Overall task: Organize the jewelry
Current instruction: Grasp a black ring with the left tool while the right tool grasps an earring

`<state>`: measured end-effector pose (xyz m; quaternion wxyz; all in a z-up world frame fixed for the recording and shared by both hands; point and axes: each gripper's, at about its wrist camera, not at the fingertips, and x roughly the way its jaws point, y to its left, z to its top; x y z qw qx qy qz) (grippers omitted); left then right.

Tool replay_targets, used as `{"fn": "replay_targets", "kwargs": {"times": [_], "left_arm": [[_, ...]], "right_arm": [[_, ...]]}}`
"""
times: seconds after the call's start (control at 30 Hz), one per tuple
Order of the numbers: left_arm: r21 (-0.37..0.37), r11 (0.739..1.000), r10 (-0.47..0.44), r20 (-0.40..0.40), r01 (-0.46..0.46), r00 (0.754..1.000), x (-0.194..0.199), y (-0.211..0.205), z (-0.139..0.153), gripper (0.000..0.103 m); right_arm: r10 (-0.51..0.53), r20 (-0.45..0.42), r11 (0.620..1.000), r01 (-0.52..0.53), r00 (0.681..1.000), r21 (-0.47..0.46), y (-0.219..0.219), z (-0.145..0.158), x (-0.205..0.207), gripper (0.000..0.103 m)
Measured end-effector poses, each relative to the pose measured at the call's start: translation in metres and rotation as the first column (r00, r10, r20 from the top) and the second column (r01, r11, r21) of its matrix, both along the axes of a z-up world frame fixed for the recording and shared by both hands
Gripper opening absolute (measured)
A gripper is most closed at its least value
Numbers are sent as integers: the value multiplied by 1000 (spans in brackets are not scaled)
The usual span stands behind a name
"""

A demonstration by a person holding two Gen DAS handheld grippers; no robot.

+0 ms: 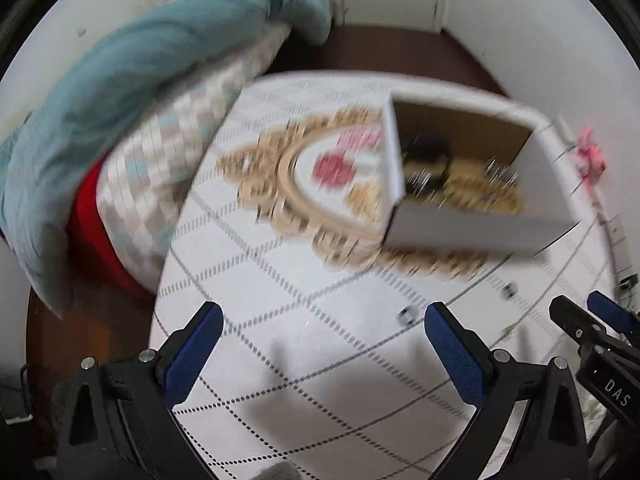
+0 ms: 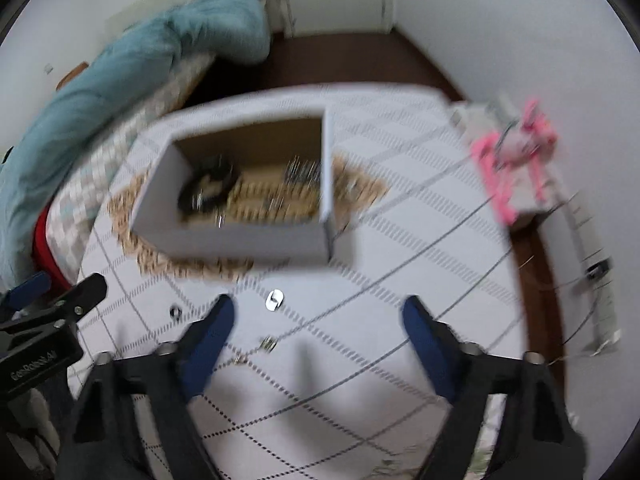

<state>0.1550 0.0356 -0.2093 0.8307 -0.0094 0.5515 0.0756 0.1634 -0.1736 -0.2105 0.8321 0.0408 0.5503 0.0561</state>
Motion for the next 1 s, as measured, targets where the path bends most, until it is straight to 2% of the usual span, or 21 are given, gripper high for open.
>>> {"fn": "replay_targets", "kwargs": {"times": [0.1,0.23,0.37,0.43,0.57,0.73,0.8,0.93,0.97,1.0], "left_arm": [[14,1000,19,-40,-19,999,-6,7,-20,103],[16,999,32,-69,-31,997,-13,12,-33,103],[16,1000,26,-79,-25,997,-16,11,-40,103],[16,1000,21,-74,-19,997,-16,9,-41,103],[3,1000,-3,-73,3,997,-12,-1,-44,103],[-39,998,-50,-58,47,997,-4,-21,-49,101],[-48,996,-79,-42,77,996,-2,-31,-48,88],[-43,992,-120,-17,120,993,1,-46,-47,69],[-38,991,-130,-10,130,991,2,-49,-46,62],[-40,989,-141,-4,140,990,2,-51,-45,47]], "right_arm": [[12,-46,1000,-11,999,28,9,-32,-5,60],[30,-54,999,-28,998,42,23,-50,-14,54],[52,-17,998,-52,999,-47,38,-52,-18,45],[57,-1,995,-57,998,-84,42,-52,-18,13],[51,0,996,-50,999,-69,36,-51,-18,13],[-15,0,999,15,1000,-36,11,-45,-18,12],[-39,-1,999,39,999,-37,-1,-43,-19,12],[-65,-1,997,65,998,-42,-13,-40,-19,12],[-70,-1,997,70,998,-41,-14,-40,-19,12],[-74,-1,997,74,997,-37,-16,-40,-19,12]]}}
